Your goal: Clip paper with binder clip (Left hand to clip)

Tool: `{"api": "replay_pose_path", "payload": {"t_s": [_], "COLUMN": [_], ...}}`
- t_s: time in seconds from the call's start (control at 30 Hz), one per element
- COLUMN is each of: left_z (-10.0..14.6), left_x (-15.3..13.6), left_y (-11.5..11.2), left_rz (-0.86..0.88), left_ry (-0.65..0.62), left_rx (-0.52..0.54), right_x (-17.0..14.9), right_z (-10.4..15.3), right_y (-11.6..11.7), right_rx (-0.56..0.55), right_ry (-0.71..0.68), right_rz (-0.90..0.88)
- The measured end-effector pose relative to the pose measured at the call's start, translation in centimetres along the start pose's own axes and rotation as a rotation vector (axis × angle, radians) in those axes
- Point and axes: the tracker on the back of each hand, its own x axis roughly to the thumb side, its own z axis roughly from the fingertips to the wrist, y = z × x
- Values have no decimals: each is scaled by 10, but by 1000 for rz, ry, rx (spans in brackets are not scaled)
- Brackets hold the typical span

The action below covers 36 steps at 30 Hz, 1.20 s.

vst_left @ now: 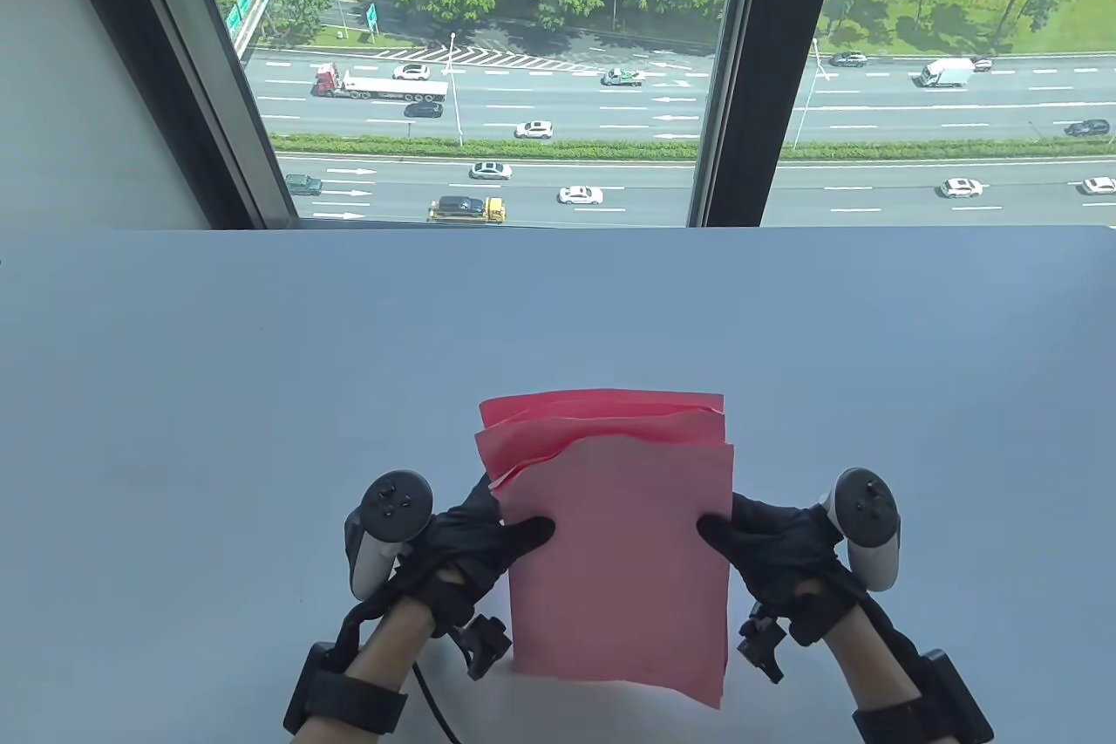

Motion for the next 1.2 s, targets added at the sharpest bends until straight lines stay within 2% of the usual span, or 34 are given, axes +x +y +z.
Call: {"api": "replay_pose_path", "payload": {"t_s": [0.2, 0.33, 0.43, 0.57, 0.6, 0.67, 0.77, 0.9, 1.03, 1.1, 1.2], "left_z": [3, 13, 25, 34, 33, 27, 20, 20, 15, 18, 21], "left_x": [16, 39, 57, 69, 68, 57, 43, 45, 36, 41, 50], "left_y": [-4, -6, -7, -8, -8, -12, -14, -14, -14, -15, -16], "left_rz": [61, -32, -95, -241, -262, -274, -193, -174, -151, -123, -186], "left_ry": [-161, -325, -452, -581, -582, -502, -423, -451, -407, -440, -483], "left_rx": [14, 75, 165, 268, 272, 229, 178, 178, 121, 143, 167], "right_x": [5, 18, 33, 44, 43, 37, 24, 28, 25, 28, 32], "right_z": [2, 6, 12, 16, 16, 13, 10, 11, 10, 12, 12], "right_y": [1, 5, 12, 19, 20, 21, 20, 20, 20, 20, 23], "right_rx": [-31, -106, -175, -208, -203, -167, -124, -154, -143, -158, -162], "right_ry": [-32, -140, -268, -356, -355, -311, -241, -271, -241, -276, -287], "right_rz": [47, 153, 203, 299, 317, 363, 396, 366, 402, 387, 402]}}
